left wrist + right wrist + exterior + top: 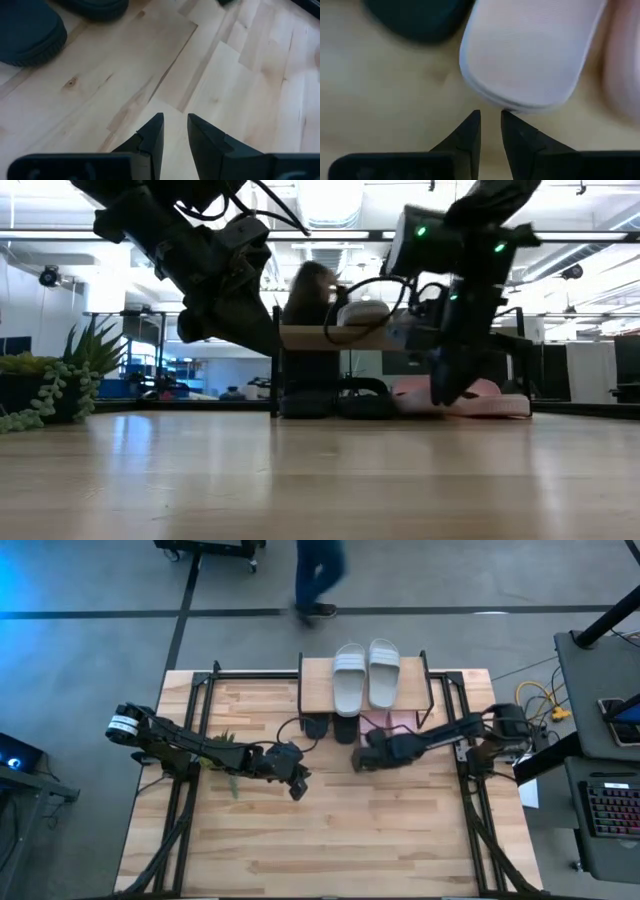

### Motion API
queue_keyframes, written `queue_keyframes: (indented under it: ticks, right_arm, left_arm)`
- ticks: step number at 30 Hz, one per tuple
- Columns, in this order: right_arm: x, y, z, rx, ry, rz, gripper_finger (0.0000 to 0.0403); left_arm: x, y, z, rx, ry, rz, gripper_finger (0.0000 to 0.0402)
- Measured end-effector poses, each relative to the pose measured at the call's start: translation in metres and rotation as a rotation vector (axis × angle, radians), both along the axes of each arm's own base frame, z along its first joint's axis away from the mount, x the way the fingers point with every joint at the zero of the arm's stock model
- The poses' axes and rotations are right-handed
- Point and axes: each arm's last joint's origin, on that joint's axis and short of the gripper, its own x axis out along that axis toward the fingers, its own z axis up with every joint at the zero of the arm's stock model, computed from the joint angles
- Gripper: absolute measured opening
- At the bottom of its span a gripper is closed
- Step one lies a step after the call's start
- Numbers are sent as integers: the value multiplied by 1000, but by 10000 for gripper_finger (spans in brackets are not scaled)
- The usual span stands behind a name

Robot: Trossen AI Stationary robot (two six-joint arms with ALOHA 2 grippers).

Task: Pick and place slides into the shelf
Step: Adjust the pink left slipper under the shelf, then return to Home Position

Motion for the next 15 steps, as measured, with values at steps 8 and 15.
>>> queue_keyframes:
  ticks: [8, 15]
  right_arm:
    - [1, -32, 3, -34, 36, -1, 68]
    - [10, 4, 10, 125, 13, 244, 68]
  left_arm:
    - [0, 0, 0, 16, 3, -16, 72]
    - [0, 0, 0, 15, 3, -19, 72]
